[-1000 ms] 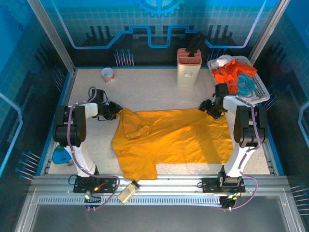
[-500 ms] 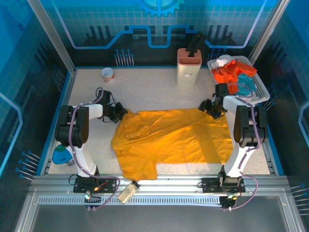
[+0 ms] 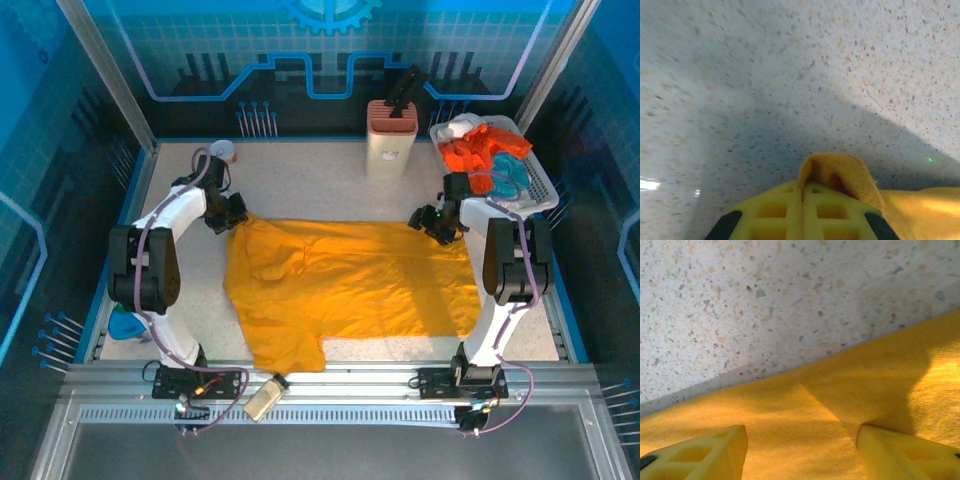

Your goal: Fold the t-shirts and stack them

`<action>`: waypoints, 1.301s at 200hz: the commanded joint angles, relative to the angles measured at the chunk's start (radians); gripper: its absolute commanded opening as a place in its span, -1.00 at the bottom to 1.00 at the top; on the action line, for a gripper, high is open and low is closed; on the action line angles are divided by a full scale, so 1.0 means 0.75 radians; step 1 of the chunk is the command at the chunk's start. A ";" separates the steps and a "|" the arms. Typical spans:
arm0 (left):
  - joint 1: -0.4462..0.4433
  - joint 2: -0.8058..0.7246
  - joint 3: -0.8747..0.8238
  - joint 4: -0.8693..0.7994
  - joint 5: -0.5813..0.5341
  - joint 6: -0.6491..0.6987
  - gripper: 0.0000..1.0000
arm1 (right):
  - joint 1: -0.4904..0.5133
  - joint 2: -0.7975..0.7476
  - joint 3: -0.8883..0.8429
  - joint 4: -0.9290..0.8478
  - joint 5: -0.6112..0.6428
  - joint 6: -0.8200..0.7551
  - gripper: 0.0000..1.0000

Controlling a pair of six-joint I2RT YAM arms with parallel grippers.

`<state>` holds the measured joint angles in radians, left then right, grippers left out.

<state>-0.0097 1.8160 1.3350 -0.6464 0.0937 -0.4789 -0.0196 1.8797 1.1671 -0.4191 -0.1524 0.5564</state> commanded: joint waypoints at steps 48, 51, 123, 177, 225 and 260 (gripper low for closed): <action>0.010 0.234 0.295 -0.306 -0.491 0.161 -0.12 | 0.049 0.005 0.037 -0.090 0.017 -0.009 0.27; 0.013 0.230 0.294 -0.308 -0.489 0.156 -0.11 | 0.052 0.001 0.037 -0.093 0.019 -0.011 0.27; -0.033 0.209 0.309 -0.201 -0.191 0.155 -0.14 | 0.072 -0.034 0.019 -0.104 0.018 -0.028 0.28; -0.171 0.397 0.493 -0.276 -0.411 0.230 -0.03 | 0.074 -0.008 0.030 -0.117 0.019 -0.036 0.28; -0.192 0.488 0.518 -0.304 -0.538 0.234 -0.28 | 0.074 0.015 0.051 -0.149 0.039 -0.038 0.30; -0.180 0.514 0.522 -0.326 -0.574 0.252 -0.55 | 0.074 0.036 0.064 -0.163 0.044 -0.036 0.30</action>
<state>-0.1532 2.1868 1.6993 -0.8421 -0.2840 -0.3046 0.0208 1.8809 1.1938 -0.4862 -0.1379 0.5404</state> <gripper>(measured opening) 0.257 0.649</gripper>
